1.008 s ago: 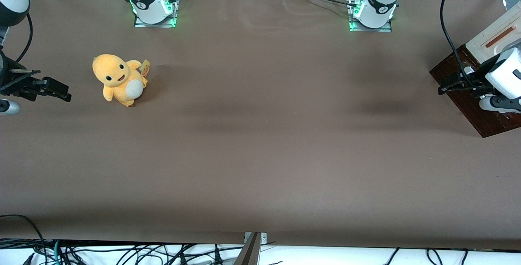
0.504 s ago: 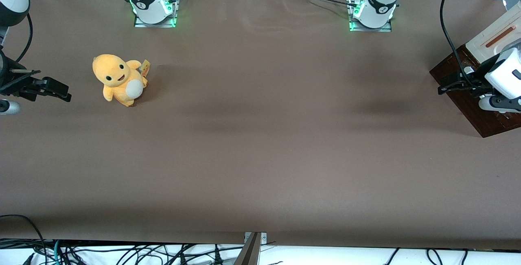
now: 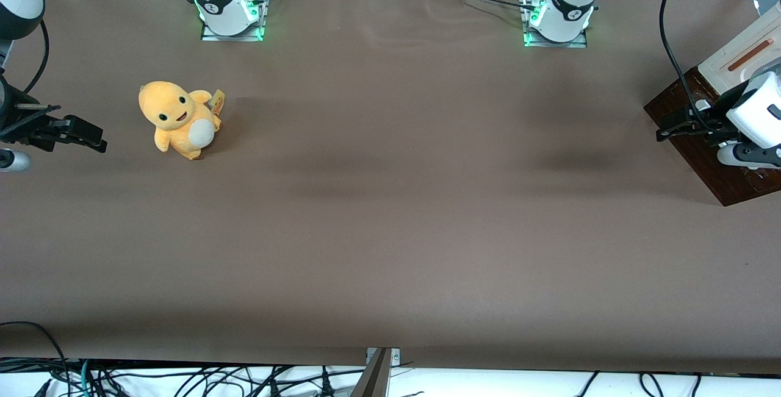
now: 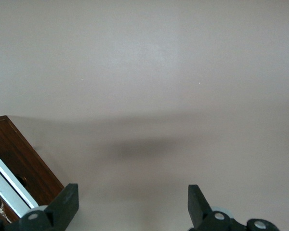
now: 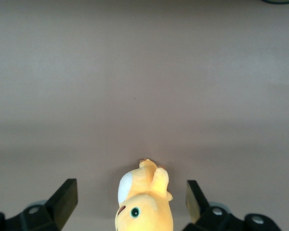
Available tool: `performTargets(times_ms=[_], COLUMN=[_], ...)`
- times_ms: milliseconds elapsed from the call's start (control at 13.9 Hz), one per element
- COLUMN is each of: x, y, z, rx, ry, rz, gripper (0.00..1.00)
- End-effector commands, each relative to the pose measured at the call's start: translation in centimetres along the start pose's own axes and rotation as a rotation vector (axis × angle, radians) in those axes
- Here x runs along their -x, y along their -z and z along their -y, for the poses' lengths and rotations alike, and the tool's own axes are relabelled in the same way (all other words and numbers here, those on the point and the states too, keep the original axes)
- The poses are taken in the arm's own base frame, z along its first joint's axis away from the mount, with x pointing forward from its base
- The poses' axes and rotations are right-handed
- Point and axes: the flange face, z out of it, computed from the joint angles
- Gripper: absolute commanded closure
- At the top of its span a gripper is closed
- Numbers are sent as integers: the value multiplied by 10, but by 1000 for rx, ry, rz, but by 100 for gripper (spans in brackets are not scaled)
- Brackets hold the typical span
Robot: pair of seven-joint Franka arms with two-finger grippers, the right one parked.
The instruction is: Open lower drawer with left arm only
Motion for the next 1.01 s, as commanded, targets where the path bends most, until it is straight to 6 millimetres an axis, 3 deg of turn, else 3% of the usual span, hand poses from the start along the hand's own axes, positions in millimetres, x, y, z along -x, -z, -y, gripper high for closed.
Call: performTargets(times_ms=[0, 504, 720, 936], x=[6, -2, -19, -29], y=[0, -18, -66, -128], z=[-3, 0, 13, 37], rx=[12, 15, -17, -186], ry=[3, 8, 16, 14], rz=[8, 49, 142, 318], gripper=[0, 0, 0, 0])
